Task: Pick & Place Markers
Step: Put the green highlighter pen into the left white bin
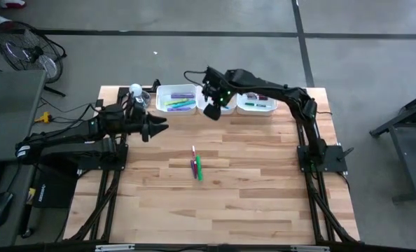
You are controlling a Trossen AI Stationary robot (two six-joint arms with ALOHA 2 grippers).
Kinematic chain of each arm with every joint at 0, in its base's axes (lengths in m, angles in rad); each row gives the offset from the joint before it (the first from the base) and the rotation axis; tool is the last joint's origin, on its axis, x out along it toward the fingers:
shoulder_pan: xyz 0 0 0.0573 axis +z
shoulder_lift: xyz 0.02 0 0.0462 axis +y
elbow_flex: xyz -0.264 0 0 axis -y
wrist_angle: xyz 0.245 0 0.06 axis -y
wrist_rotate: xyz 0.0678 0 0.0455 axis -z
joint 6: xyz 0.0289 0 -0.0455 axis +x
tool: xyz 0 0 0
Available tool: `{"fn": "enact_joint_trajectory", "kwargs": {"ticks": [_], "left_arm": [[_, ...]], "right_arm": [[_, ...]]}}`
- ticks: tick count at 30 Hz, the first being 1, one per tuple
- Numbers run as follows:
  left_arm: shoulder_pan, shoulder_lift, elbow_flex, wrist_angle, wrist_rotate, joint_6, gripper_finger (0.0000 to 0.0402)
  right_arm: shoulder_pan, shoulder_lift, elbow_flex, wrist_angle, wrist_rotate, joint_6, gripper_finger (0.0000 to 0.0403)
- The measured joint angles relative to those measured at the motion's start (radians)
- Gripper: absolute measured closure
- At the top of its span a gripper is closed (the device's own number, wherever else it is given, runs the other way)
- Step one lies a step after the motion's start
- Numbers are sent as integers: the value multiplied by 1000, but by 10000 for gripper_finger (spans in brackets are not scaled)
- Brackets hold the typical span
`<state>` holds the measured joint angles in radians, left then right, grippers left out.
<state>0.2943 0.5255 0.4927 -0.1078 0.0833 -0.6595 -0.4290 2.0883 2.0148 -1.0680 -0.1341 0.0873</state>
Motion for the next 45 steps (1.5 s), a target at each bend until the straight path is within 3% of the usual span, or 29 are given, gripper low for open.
{"fn": "enact_joint_trajectory", "kwargs": {"ticks": [11, 26, 35, 45], "left_arm": [[0, 0, 0, 0, 252, 76, 126], [0, 0, 0, 0, 532, 106, 126], [0, 0, 0, 1, 634, 102, 126], [0, 0, 0, 1, 643, 102, 126]], "right_arm": [[212, -3, 0, 18, 35, 427, 191], [473, 13, 0, -33, 358, 901, 194], [540, 124, 0, -27, 330, 1020, 194], [553, 204, -1, 51, 254, 1085, 194]]}}
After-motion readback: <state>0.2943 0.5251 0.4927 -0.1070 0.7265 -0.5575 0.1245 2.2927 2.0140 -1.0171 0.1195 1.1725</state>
